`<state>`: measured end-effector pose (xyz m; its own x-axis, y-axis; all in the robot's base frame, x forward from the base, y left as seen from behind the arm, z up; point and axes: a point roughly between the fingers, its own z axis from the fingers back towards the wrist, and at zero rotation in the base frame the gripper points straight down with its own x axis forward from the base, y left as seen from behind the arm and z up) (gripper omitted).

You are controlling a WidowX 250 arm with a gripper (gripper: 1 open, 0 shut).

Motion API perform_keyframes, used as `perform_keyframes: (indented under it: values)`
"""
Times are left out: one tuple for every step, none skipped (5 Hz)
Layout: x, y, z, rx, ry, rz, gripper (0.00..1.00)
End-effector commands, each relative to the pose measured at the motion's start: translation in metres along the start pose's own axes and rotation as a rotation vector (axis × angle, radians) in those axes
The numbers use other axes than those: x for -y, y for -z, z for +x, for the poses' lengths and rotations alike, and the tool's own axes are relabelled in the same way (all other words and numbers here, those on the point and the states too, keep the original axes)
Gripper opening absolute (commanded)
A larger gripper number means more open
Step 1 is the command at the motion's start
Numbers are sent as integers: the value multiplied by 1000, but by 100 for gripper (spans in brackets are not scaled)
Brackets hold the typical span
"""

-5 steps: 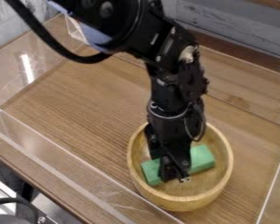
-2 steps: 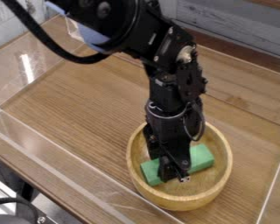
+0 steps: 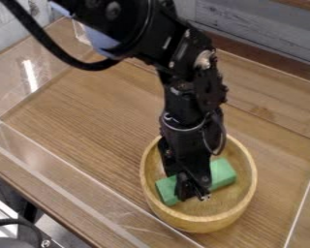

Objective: Remove the green block from inside the brown bowl and put it on the table

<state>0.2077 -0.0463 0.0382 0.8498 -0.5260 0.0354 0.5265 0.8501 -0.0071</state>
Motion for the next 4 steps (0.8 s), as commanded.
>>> perform_keyframes:
  values:
    - [-5,-3,-1,15,-42,6,0]
    - [-5,-4,-1,16,-55,4,0]
    - [-6,-5,-2,17,-68,1,0]
    - [-6,-6,-3,18,-81,-2,0]
